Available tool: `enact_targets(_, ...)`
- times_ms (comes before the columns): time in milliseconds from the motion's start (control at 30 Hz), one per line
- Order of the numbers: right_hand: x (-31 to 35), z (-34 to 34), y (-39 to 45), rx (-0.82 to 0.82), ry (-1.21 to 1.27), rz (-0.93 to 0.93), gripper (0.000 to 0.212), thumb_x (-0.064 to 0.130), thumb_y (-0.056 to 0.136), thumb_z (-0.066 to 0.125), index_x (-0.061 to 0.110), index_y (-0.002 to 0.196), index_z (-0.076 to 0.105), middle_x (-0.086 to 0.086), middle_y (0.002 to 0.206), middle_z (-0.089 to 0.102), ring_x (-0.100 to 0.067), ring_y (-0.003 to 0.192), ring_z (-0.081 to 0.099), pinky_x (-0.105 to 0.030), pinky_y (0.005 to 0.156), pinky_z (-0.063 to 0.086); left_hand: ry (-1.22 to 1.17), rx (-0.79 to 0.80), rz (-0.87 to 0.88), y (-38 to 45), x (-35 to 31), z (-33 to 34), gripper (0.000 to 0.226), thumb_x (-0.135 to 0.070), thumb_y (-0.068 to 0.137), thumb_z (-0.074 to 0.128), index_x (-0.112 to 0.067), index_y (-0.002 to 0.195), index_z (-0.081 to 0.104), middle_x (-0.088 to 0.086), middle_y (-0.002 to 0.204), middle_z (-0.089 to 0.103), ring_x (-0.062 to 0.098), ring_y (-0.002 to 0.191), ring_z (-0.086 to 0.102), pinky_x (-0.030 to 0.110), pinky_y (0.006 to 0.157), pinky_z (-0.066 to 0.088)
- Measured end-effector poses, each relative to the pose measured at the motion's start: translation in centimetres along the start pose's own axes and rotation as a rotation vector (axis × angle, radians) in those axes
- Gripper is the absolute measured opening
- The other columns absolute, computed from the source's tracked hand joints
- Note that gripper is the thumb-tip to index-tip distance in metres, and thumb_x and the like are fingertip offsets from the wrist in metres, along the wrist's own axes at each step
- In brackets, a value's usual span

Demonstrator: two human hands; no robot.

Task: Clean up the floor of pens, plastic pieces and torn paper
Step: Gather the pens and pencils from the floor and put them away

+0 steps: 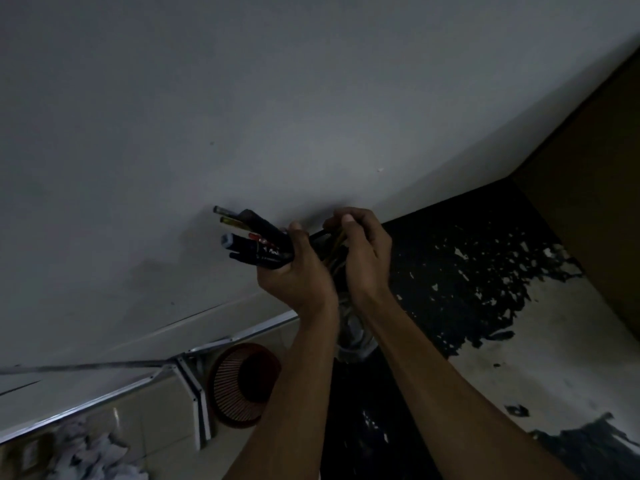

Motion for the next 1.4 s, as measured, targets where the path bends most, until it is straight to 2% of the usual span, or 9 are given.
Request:
enact_targets(233,-0.4,0.1,0.1,0.011,-0.004,0.001,0.015,0.003,0.094,0.051,0.001,0.091,0.065,-0.017,0.089,0.067,-0.020,0.085,0.062,-0.031,0.078,0.052,0.218,0.167,0.145,-0.4,0.7,0.3,0.033,-0.012,0.081,0.074,0.007,0.108,0.066,0.015,0.100,0.072,0.024,0.094,0.070,0.041,0.083,0.056)
enact_targets(367,-0.1,0.4,0.1,0.035,-0.007,-0.008,0.018,0.001,0.094,0.049,0.000,0.089,0.066,-0.018,0.089,0.067,-0.016,0.082,0.062,-0.027,0.075,0.052,0.251,0.259,0.124,-0.8,0.8,0.8,0.034,-0.008,0.080,0.075,0.005,0.109,0.065,0.015,0.100,0.071,0.017,0.092,0.067,0.018,0.080,0.052)
enact_targets(467,-0.1,0.7,0.0,0.075,0.014,0.010,0.020,-0.001,0.095,0.047,0.000,0.091,0.067,-0.016,0.091,0.068,-0.020,0.087,0.065,-0.032,0.084,0.054,0.233,0.316,0.099,-1.3,0.3,1.0,0.045,-0.033,0.073,0.071,-0.002,0.106,0.066,0.009,0.096,0.070,0.015,0.087,0.067,0.016,0.077,0.051)
enact_targets(533,0.0,0.8,-0.1,0.087,0.045,0.028,0.021,-0.001,0.095,0.046,0.000,0.092,0.068,-0.016,0.094,0.069,-0.024,0.092,0.065,-0.037,0.089,0.055,0.210,0.327,0.087,-1.3,-0.2,0.9,0.042,-0.031,0.073,0.070,-0.006,0.106,0.064,0.002,0.094,0.069,0.014,0.087,0.066,0.017,0.078,0.051)
enact_targets(800,-0.1,1.1,-0.3,0.137,0.185,0.171,0.043,0.038,0.093,0.044,0.006,0.102,0.071,-0.016,0.104,0.070,-0.028,0.101,0.066,-0.041,0.093,0.053,0.279,0.433,0.150,-1.1,-0.9,0.4,0.045,0.000,0.069,0.068,-0.012,0.111,0.057,-0.007,0.097,0.066,0.004,0.089,0.065,0.023,0.081,0.054)
enact_targets(933,0.4,1.3,-0.3,0.151,0.161,0.124,0.035,0.033,0.096,0.046,0.007,0.097,0.070,-0.013,0.097,0.070,-0.024,0.094,0.066,-0.036,0.087,0.055,0.328,0.575,0.135,-1.2,-0.5,0.7,0.053,-0.020,0.064,0.058,-0.012,0.116,0.056,0.007,0.110,0.064,0.019,0.100,0.064,0.041,0.087,0.053)
enact_targets(1167,0.5,0.5,0.2,0.054,0.057,0.074,0.028,0.015,0.100,0.047,0.008,0.081,0.067,0.001,0.073,0.066,-0.006,0.071,0.062,-0.021,0.069,0.053,0.520,0.788,0.328,-1.8,-0.5,0.1,0.066,-0.031,0.067,0.045,-0.014,0.131,0.050,0.000,0.130,0.052,0.017,0.124,0.046,0.050,0.105,0.035)
enact_targets(1267,0.3,0.4,0.3,0.064,0.039,0.059,0.026,0.011,0.100,0.047,0.003,0.083,0.065,0.000,0.072,0.064,-0.007,0.069,0.061,-0.022,0.068,0.053,0.386,0.738,0.207,-1.3,-0.2,-0.9,0.065,-0.028,0.070,0.046,-0.009,0.133,0.046,0.005,0.130,0.052,0.015,0.120,0.050,0.033,0.101,0.044)
enact_targets(1400,0.3,0.0,0.5,0.050,-0.017,0.013,0.022,0.010,0.099,0.047,0.004,0.094,0.068,0.001,0.083,0.068,-0.005,0.078,0.063,-0.021,0.075,0.052,0.453,0.509,0.133,-0.4,-0.2,-1.8,0.048,-0.026,0.088,0.042,-0.010,0.132,0.048,0.001,0.130,0.052,0.010,0.117,0.048,0.019,0.097,0.038)
Point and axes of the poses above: each hand's wrist, its own y-axis towards the middle knuckle, its own z-axis out of the palm, x = y × z, the point moved 6 cm from there along y, towards the middle knuckle
